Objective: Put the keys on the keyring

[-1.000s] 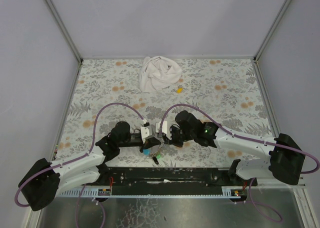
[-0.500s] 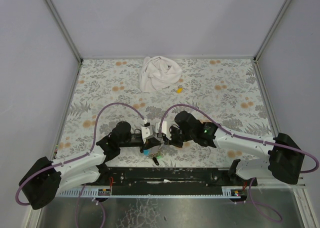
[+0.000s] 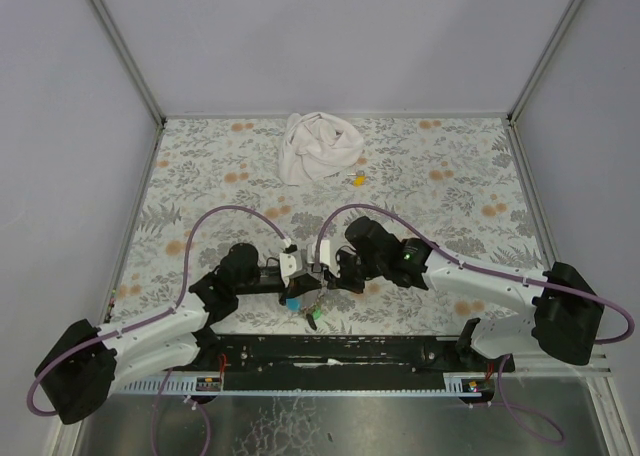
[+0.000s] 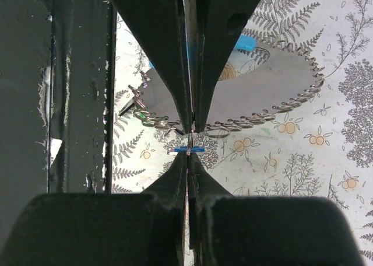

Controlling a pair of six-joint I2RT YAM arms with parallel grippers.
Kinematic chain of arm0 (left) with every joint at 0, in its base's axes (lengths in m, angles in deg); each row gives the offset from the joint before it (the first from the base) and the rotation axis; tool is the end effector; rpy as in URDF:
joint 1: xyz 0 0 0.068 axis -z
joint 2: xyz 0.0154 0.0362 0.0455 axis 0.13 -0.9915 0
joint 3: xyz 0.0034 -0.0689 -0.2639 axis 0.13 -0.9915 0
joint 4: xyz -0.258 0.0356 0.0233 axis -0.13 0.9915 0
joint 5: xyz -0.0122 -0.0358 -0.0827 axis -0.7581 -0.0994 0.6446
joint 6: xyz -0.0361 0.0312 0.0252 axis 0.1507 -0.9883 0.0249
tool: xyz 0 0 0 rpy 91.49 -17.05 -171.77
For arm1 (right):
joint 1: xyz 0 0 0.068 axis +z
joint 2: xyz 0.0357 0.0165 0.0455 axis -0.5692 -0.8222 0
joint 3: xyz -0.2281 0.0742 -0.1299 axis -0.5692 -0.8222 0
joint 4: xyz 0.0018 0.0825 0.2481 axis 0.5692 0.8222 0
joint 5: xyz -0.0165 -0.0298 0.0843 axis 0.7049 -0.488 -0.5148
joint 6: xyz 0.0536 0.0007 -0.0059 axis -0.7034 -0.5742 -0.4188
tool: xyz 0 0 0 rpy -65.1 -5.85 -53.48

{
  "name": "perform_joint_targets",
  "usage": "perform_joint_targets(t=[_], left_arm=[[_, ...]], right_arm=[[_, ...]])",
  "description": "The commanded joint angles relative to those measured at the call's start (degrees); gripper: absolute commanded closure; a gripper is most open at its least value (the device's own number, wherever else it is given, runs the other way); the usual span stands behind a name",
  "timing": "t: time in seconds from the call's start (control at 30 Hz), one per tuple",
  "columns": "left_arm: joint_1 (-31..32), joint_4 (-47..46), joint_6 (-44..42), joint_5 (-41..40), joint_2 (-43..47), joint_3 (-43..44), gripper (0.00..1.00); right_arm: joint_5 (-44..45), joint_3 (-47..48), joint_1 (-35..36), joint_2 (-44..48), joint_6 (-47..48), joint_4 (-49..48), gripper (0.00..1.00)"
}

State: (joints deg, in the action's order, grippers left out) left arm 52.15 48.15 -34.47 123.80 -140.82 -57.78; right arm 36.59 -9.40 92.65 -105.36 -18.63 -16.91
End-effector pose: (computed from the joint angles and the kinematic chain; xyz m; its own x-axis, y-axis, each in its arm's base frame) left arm 0.1182 -0.1461 0.1895 -0.0115 0.2367 -0.9715 0.9897 0.1415 0.0228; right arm 0.1377 0.2475 0.2401 0.0507 -0.5729 -0.8181 -0.9983 -0.0044 -0.0588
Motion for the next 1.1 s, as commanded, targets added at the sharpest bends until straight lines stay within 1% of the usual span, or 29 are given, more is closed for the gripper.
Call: perform_joint_targets(t=[0.0, 0.1, 0.27, 0.43, 0.67, 0.77, 0.9, 1.0, 1.07], left_arm=[[2.59, -2.18, -3.08, -0.55, -0.97, 4.08, 1.0], [3.07, -0.01, -4.09, -1.53, -2.05, 5.1, 1.0], [4.67, 0.05, -4.67, -1.91, -3.73, 5.82, 1.0], [5.95, 2.06, -5.63, -3.73, -5.02, 6.91, 1.0], [5.97, -0.96, -4.0, -6.79, -2.16, 4.46, 1.0], [5.74, -2.19, -3.43, -7.51, -0.8, 3.38, 1.0], [5.22, -2.84, -3.16, -7.12, -0.29, 2.95, 1.0], [4.78, -2.91, -2.98, -6.99, -0.11, 2.63, 1.0], [4.54, -3.1, -2.95, -6.66, 0.06, 2.36, 1.0]], right_arm=[[-3.06, 4.6, 1.91, -1.42, -0.41, -5.06, 1.0], [-2.65, 5.14, 1.9, -1.25, -0.87, -4.81, 1.0], [-2.13, 5.14, 1.93, -2.03, -1.01, -6.24, 1.0], [-2.48, 5.47, 1.91, -1.56, -0.8, -6.7, 1.0], [-1.04, 2.77, 1.93, 0.96, 0.3, -8.27, 1.0], [0.01, 0.8, 1.86, 3.09, 0.47, -9.44, 0.94], [1.38, -0.66, 1.84, 4.84, 1.17, -9.24, 0.9], [2.07, -1.47, 1.81, 5.93, 1.53, -9.44, 0.89], [2.54, -1.9, 1.81, 6.61, 1.63, -9.68, 0.86]])
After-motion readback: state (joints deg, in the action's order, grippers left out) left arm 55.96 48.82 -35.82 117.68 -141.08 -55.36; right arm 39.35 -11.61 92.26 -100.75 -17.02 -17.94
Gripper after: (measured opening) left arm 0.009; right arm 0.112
